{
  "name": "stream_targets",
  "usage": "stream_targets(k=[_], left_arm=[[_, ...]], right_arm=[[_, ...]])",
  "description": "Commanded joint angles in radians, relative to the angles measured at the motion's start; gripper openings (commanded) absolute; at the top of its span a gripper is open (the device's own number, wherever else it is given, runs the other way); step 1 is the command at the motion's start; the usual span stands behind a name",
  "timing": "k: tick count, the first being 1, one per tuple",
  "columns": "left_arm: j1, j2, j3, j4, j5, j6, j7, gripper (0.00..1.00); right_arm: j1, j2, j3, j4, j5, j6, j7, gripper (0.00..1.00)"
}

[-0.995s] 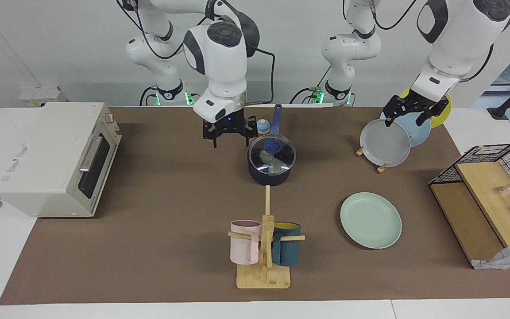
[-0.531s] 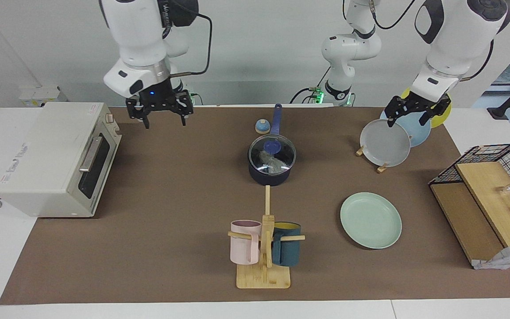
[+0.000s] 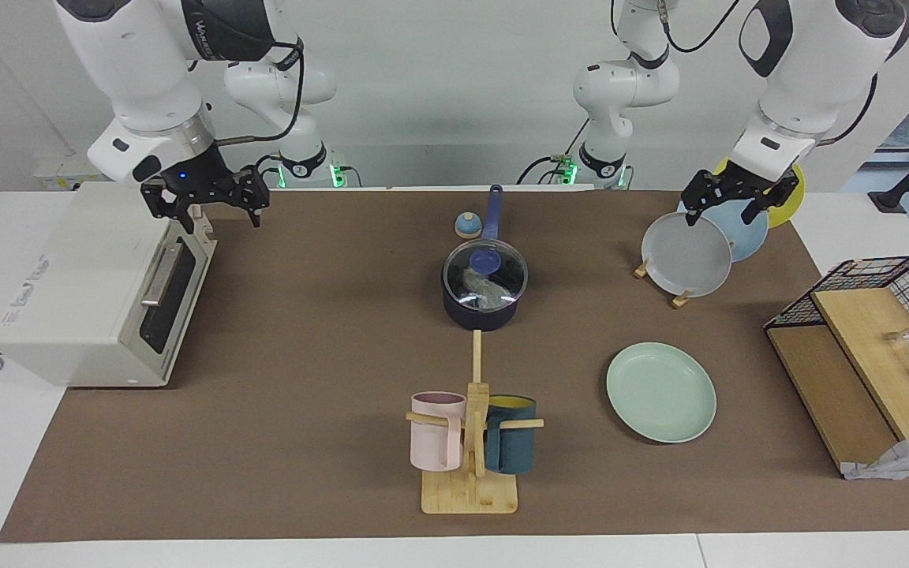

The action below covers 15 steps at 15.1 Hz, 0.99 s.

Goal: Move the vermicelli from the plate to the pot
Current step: 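Release the lid on the pot and withdraw the right gripper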

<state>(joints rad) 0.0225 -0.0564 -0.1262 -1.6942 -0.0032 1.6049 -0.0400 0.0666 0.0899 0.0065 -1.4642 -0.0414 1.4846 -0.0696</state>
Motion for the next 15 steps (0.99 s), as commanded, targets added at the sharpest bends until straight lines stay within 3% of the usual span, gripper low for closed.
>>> stream_targets(k=[1, 7, 11, 15], left_arm=[[0.02, -0.017, -0.004, -0.005, -0.034, -0.013, -0.003, 1.0], [0.02, -0.019, -0.001, -0.005, -0.031, -0.008, 0.003, 1.0], [0.02, -0.019, -0.001, -0.005, -0.031, -0.01, 0.003, 1.0], [0.022, -0.019, 0.0, -0.005, -0.031, -0.01, 0.003, 1.0]], right_arm=[[-0.045, -0.024, 0.015, -0.038, -0.006, 0.006, -0.042, 1.0], [-0.064, -0.041, 0.015, -0.056, -0.002, -0.043, -0.081, 1.0], [-0.065, -0.117, 0.013, -0.166, 0.0, -0.035, -0.079, 1.0], [-0.079, -0.117, 0.012, -0.168, -0.011, -0.029, -0.082, 1.0]])
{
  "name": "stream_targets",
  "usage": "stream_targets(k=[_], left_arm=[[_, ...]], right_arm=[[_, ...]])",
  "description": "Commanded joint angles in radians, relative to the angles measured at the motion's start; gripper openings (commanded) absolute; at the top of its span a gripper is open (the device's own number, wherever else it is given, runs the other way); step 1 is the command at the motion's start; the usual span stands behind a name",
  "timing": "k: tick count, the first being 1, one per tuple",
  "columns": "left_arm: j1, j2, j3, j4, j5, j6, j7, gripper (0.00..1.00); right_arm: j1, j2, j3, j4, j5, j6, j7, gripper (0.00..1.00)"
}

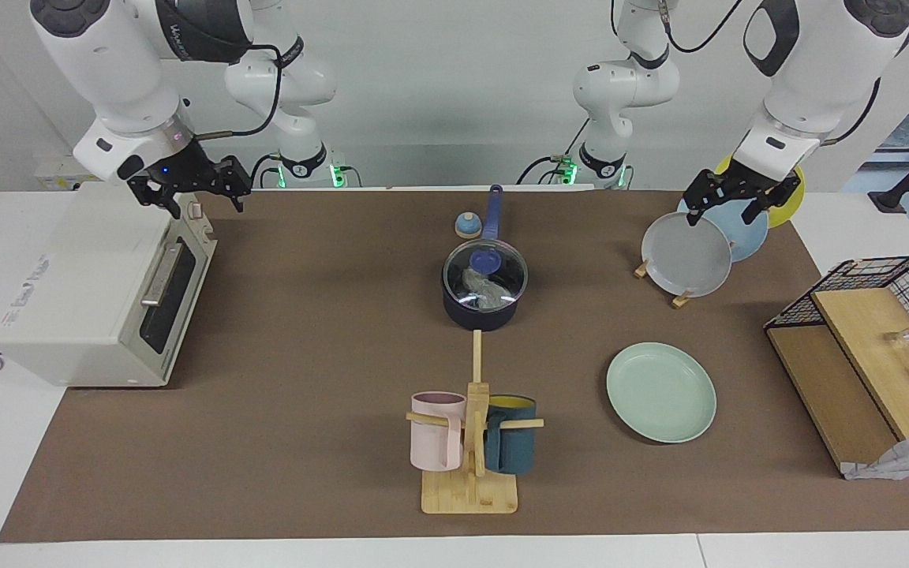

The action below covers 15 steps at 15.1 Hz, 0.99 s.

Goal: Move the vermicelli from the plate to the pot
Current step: 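Release the lid on the pot and withdraw the right gripper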

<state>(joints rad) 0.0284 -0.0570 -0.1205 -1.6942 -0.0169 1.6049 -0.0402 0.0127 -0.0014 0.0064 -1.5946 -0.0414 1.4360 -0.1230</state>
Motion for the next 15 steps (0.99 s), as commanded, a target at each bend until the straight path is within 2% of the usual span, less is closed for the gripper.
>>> stream_targets(k=[1, 4, 15], left_arm=[[0.016, -0.017, -0.005, -0.005, -0.017, -0.01, 0.003, 1.0], [0.015, -0.018, -0.007, -0.005, -0.017, -0.01, 0.003, 1.0], [0.016, -0.017, -0.007, -0.005, -0.017, -0.01, 0.003, 1.0]], right_arm=[[-0.029, -0.025, 0.012, -0.038, -0.009, 0.02, -0.027, 1.0], [-0.04, -0.017, 0.012, -0.031, -0.005, 0.052, -0.029, 1.0], [-0.051, -0.003, 0.014, -0.005, -0.002, 0.055, -0.027, 1.0]])
